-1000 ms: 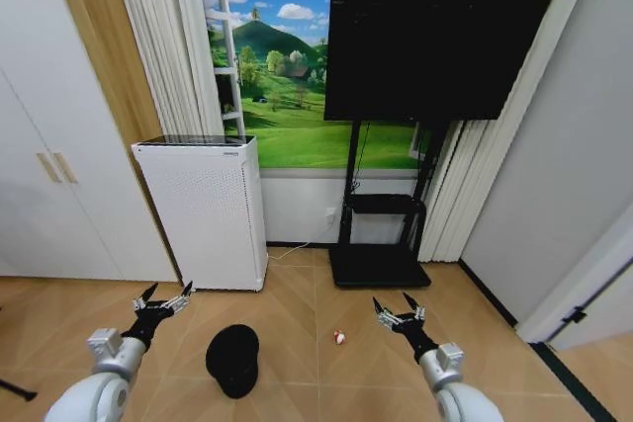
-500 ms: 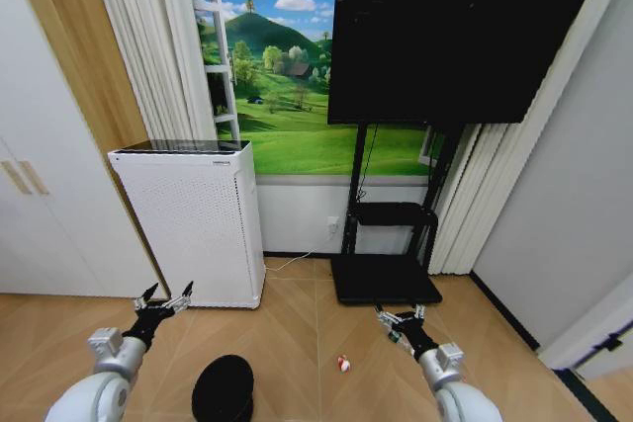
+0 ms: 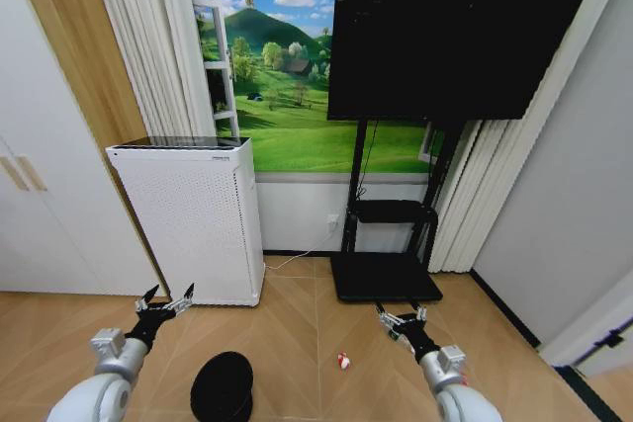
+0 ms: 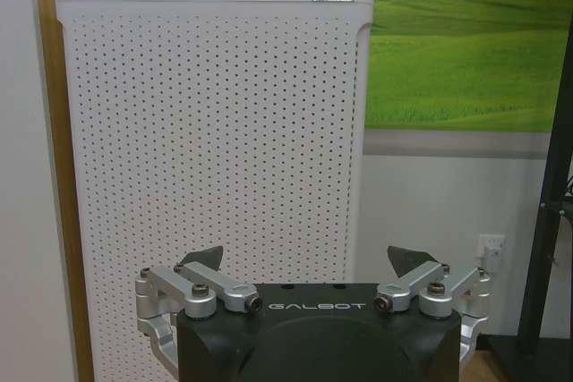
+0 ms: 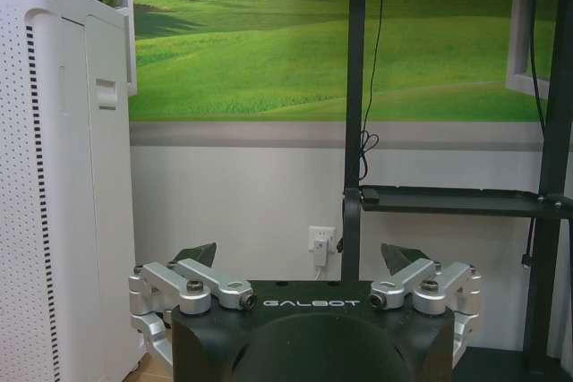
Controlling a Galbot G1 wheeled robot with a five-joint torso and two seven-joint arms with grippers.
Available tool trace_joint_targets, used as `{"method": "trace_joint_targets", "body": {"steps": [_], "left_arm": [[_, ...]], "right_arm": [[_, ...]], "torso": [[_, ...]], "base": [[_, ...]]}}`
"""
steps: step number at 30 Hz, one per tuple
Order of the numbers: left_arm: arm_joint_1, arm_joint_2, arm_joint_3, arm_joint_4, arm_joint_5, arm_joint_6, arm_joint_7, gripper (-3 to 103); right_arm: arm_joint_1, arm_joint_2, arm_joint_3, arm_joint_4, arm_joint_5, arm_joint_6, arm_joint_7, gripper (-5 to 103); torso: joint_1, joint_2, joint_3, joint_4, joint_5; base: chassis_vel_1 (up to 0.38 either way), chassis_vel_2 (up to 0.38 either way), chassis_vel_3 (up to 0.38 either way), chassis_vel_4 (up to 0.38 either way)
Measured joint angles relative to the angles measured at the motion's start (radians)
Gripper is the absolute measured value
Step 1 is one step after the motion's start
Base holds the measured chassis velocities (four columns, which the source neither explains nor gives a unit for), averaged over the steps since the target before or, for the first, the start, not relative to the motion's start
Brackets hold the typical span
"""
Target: Pick up the trash bin and place the garbage on the floor into it.
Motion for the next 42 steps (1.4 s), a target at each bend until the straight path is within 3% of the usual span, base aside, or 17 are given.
{"method": "trace_joint_targets", "body": {"steps": [42], "left_arm": [[0.006,-0.014,-0.002,0.009,0.013,-0.017,0.009,100]], "right_arm": [[-0.015,0.010,0.018,-0.009,0.023,0.027,0.019,100]], "torso": [[-0.081,-0.190,-0.109,0.0001,0.0000]], "base": [[0.000,0.000,0.000,0.000]]}}
